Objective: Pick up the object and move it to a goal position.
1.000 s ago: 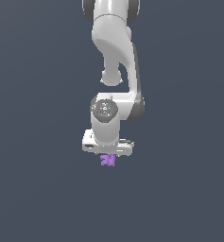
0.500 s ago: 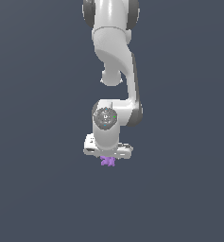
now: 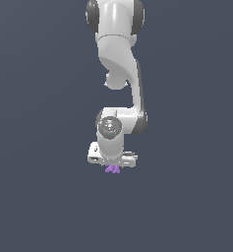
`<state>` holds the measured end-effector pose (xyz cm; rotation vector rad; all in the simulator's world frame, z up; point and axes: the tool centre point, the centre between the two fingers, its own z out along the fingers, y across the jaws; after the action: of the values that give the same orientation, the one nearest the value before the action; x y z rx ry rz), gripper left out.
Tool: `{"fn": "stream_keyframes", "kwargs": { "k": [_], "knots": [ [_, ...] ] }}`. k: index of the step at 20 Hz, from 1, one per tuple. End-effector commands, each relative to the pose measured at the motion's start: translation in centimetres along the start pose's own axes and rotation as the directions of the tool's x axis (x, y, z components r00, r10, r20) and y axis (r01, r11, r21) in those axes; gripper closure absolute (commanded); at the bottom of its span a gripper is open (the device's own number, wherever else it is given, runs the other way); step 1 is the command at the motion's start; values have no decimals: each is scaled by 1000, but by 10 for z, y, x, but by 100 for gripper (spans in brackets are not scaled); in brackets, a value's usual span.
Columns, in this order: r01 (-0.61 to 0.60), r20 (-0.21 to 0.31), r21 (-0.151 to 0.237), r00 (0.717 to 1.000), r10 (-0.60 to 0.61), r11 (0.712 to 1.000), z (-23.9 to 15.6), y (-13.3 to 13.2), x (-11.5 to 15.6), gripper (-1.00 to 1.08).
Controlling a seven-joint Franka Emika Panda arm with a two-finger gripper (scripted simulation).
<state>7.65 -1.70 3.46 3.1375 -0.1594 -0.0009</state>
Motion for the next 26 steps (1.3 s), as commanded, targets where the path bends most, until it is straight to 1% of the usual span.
{"fn": "stream_keyframes", "kwargs": {
  "k": [1, 10, 15, 20, 26],
  "knots": [
    [0, 0, 0, 1000, 0, 1000, 0, 0, 0, 108],
    [0, 0, 0, 1000, 0, 1000, -1, 0, 0, 108],
    [0, 0, 0, 1000, 0, 1000, -15, 6, 0, 108],
    [0, 0, 0, 1000, 0, 1000, -45, 18, -2, 108],
    [0, -1, 0, 1000, 0, 1000, -103, 42, -4, 108]
  ]
}}
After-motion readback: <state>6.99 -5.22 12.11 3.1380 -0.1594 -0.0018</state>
